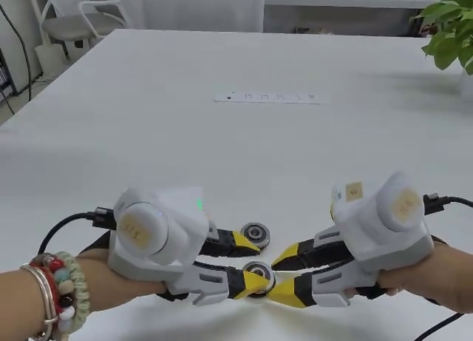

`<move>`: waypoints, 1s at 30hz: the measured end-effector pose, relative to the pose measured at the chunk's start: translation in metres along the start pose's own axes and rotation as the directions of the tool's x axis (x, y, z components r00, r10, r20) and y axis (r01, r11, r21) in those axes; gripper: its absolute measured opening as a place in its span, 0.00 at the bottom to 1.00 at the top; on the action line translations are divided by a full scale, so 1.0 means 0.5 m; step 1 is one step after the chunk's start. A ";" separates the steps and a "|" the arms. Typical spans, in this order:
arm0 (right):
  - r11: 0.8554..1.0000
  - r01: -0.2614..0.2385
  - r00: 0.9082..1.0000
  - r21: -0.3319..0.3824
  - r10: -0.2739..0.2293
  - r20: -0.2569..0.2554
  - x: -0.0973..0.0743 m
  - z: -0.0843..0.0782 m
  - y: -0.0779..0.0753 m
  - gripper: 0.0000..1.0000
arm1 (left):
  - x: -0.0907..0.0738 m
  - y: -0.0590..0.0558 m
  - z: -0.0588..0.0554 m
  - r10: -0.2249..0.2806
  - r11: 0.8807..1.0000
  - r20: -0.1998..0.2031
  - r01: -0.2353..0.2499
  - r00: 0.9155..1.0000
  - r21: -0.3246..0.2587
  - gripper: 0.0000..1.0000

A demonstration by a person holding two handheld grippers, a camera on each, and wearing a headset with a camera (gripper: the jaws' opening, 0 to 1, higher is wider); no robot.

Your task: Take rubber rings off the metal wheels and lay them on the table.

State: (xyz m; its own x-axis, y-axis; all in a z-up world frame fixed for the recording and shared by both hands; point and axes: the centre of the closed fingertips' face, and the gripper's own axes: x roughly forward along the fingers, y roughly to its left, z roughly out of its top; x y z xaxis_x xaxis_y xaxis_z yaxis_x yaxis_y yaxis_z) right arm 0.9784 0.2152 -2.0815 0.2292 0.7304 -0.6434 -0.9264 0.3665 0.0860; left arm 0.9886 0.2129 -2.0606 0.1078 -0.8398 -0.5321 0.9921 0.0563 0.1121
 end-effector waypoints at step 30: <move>1.000 0.013 1.000 -0.022 -0.013 0.004 0.006 0.011 -0.002 0.21 | 0.000 -0.005 -0.005 -0.021 0.999 0.050 0.023 0.999 -0.046 0.09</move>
State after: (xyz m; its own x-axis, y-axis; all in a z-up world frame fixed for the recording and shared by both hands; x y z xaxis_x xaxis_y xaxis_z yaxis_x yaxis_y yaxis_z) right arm 0.9815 0.2204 -2.0794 0.2424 0.7276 -0.6418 -0.9296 0.3636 0.0610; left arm 0.9860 0.2139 -2.0631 0.0838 -0.8667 -0.4917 0.9962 0.0619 0.0609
